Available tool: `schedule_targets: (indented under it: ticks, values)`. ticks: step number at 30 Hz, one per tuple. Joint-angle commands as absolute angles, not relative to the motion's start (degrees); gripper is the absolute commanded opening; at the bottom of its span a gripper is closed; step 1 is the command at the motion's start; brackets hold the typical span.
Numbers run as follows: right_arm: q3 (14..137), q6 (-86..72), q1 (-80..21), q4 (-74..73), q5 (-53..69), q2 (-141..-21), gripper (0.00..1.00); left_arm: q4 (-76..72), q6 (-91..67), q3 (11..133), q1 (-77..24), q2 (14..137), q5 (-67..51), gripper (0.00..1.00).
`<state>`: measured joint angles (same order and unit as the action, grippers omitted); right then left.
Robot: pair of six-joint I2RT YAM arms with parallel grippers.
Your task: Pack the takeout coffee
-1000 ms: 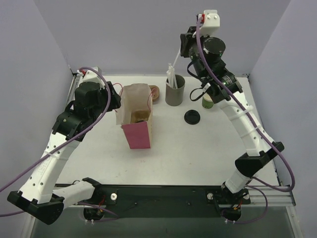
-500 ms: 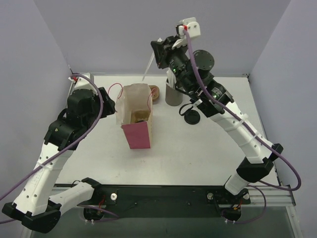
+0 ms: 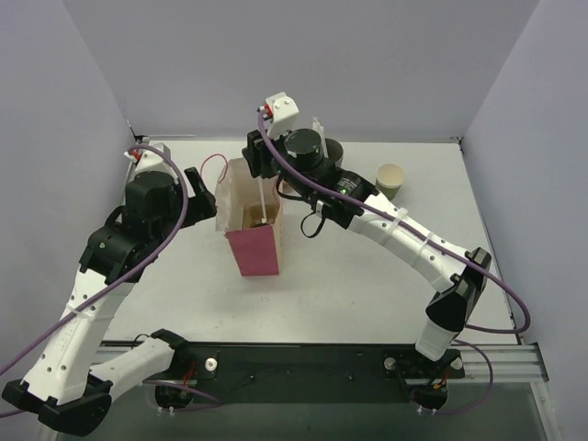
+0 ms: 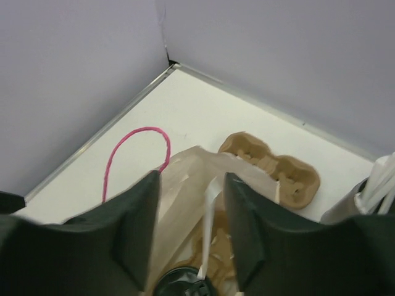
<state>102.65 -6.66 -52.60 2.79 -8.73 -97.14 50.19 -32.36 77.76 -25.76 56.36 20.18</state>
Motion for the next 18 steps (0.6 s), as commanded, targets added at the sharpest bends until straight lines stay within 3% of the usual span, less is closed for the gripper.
schedule_targets:
  ticks: [1, 4, 8, 13, 18]
  values:
    - [106.8, -7.1, -53.2, 3.0, -8.1, -96.9, 0.57, 50.5, -32.5, 78.6, -25.3, 56.7, 18.2, 0.91]
    - [109.7, -7.4, -53.3, 1.1, -8.1, -97.4, 0.76, 50.2, -31.5, 79.3, -25.4, 57.7, 15.2, 0.92]
    - [113.7, -7.7, -53.2, -2.9, -9.7, -97.6, 0.91, 49.7, -29.6, 80.7, -25.4, 59.1, 13.7, 0.93]
    - [115.8, -7.1, -53.0, -6.3, -13.1, -96.1, 0.98, 48.0, -28.8, 81.2, -25.4, 59.8, 14.1, 0.94]
    - [113.7, -11.4, -50.1, -10.5, -15.7, -92.7, 1.00, 48.3, -29.4, 82.0, -25.4, 59.7, 17.0, 0.95]
